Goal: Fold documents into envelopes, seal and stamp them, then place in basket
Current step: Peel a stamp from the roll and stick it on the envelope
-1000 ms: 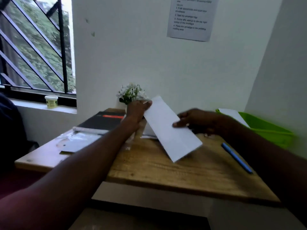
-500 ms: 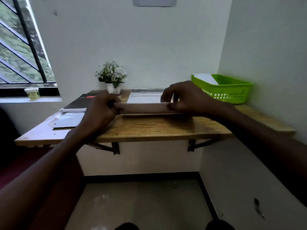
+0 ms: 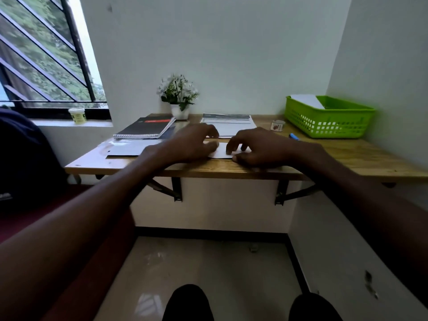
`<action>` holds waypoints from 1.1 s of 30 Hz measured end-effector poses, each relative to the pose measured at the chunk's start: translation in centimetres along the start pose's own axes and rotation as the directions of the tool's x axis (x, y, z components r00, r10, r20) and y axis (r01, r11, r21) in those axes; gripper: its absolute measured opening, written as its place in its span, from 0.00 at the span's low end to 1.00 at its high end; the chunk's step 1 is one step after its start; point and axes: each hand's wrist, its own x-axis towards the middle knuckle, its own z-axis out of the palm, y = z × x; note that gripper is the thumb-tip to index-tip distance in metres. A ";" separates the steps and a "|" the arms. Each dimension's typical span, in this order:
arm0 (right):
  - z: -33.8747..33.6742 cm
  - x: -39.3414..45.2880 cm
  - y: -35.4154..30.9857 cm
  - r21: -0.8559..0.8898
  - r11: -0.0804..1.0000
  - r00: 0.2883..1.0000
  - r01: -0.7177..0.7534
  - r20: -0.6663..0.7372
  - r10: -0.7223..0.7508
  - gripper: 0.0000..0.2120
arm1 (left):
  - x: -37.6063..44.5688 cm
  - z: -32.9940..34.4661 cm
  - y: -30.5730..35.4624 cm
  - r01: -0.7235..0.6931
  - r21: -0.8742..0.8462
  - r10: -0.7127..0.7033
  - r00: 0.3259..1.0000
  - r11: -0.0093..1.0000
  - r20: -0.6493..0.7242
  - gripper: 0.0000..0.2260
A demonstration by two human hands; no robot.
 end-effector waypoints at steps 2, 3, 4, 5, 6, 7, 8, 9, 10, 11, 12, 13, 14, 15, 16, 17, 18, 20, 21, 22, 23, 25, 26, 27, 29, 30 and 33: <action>-0.1 0.0 -0.1 0.019 1.000 1.000 -0.018 0.011 0.018 0.10 | 0.2 0.8 0.0 -0.009 0.036 0.006 0.998 0.999 0.065 0.17; -0.1 0.0 0.0 0.026 0.999 1.000 -0.025 0.006 0.025 0.10 | 0.1 1.1 -0.2 -0.012 0.032 0.009 0.997 0.999 0.072 0.16; -0.1 -0.1 0.0 0.030 0.999 1.000 -0.029 0.003 0.029 0.10 | 0.1 1.3 -0.4 -0.015 0.024 0.014 0.998 1.000 0.066 0.15; -0.1 -0.2 0.1 0.032 0.999 0.999 -0.035 0.000 0.036 0.10 | 0.1 1.5 -0.6 -0.019 0.019 0.017 0.998 1.000 0.057 0.15; -0.1 -0.2 0.2 0.029 0.998 0.999 -0.047 -0.010 0.048 0.10 | 0.1 1.5 -0.6 -0.015 0.018 0.014 0.999 1.000 0.045 0.15; -0.1 -0.2 0.3 0.022 0.998 0.997 -0.064 -0.033 0.064 0.11 | 0.2 1.5 -0.6 -0.009 0.023 0.008 0.999 1.000 0.031 0.15; 0.1 -0.1 0.3 0.017 0.996 0.994 -0.088 -0.063 0.089 0.12 | 0.5 1.5 -0.7 -0.001 0.026 0.000 1.000 1.000 0.023 0.15; 0.3 0.2 0.3 0.029 0.993 0.989 -0.114 -0.097 0.116 0.13 | 0.8 1.5 -0.7 0.007 0.022 -0.007 1.000 1.000 0.022 0.15; 0.6 0.6 0.1 0.057 0.989 0.981 -0.138 -0.128 0.144 0.13 | 1.1 1.6 -0.7 0.012 0.013 -0.013 1.000 1.000 0.026 0.15; 0.9 1.0 -0.2 0.090 0.984 0.973 -0.156 -0.159 0.169 0.13 | 1.3 1.8 -0.7 0.015 -0.002 -0.015 0.999 1.000 0.034 0.15; 1.3 1.5 -0.7 0.112 0.979 0.963 -0.169 -0.191 0.189 0.14 | 1.3 2.1 -0.8 0.024 -0.023 -0.022 0.998 0.999 0.051 0.16; 1.8 2.0 -1.0 0.121 0.977 0.955 -0.177 -0.221 0.200 0.14 | 1.4 2.5 -0.8 0.043 -0.046 -0.039 0.996 0.998 0.080 0.18; 2.2 2.4 -1.2 0.125 0.975 0.949 -0.184 -0.236 0.209 0.15 | 1.4 2.8 -1.0 0.067 -0.057 -0.060 0.991 0.996 0.122 0.21; 2.6 2.7 -1.3 0.132 0.973 0.949 -0.191 -0.229 0.218 0.16 | 1.4 3.0 -1.0 0.083 -0.043 -0.074 0.981 0.996 0.178 0.23; 3.0 3.0 -1.3 0.132 0.970 0.955 -0.203 -0.194 0.226 0.16 | 1.4 3.1 -1.0 0.080 -0.013 -0.075 0.970 0.997 0.230 0.26; 3.4 3.1 -1.3 0.115 0.969 0.962 -0.219 -0.139 0.234 0.18 | 1.4 3.1 -0.9 0.056 0.015 -0.058 0.963 0.998 0.262 0.28; 3.8 3.0 -1.3 0.082 0.967 0.967 -0.240 -0.070 0.245 0.20 | 1.4 3.0 -0.8 0.030 0.030 -0.037 0.959 0.999 0.279 0.30; 4.2 2.7 -1.1 0.004 0.964 0.963 -0.265 0.048 0.264 0.24 | 1.5 2.9 -0.8 0.013 0.054 -0.028 0.956 0.998 0.292 0.30; 4.2 2.5 -0.9 -0.027 0.961 0.957 -0.276 0.088 0.277 0.26 | 1.5 3.1 -1.0 0.013 0.084 -0.038 0.955 0.996 0.295 0.28; 4.1 2.3 -0.7 -0.051 0.955 0.948 -0.291 0.116 0.295 0.27 | 1.6 3.1 -1.1 0.017 0.117 -0.052 0.952 0.993 0.301 0.26; 4.0 2.1 -0.3 -0.073 0.949 0.939 -0.308 0.137 0.315 0.28 | 1.6 3.2 -1.1 0.023 0.142 -0.067 0.948 0.990 0.310 0.26; 3.7 1.6 0.6 -0.105 0.932 0.920 -0.347 0.153 0.360 0.29 | 1.7 3.1 -1.0 0.022 0.157 -0.073 0.943 0.987 0.325 0.27; 3.6 1.2 1.1 -0.116 0.922 0.910 -0.369 0.156 0.384 0.29 | 1.6 3.0 -0.9 0.018 0.158 -0.069 0.943 0.987 0.324 0.27; 3.4 0.7 1.7 -0.123 0.910 0.898 -0.397 0.156 0.412 0.30 | 1.5 2.9 -0.9 0.012 0.155 -0.062 0.944 0.988 0.323 0.26; 3.1 -0.4 2.7 -0.130 0.883 0.870 -0.452 0.154 0.468 0.30 | 1.4 2.7 -0.9 0.008 0.148 -0.055 0.946 0.989 0.319 0.26; 2.9 -1.0 2.9 -0.138 0.871 0.858 -0.472 0.152 0.490 0.30 | 1.2 2.7 -0.9 0.004 0.146 -0.050 0.949 0.989 0.311 0.26; 2.5 -1.6 3.1 -0.185 0.846 0.835 -0.500 0.154 0.527 0.31 | 0.9 2.9 -0.9 -0.008 0.123 -0.026 0.960 0.992 0.277 0.26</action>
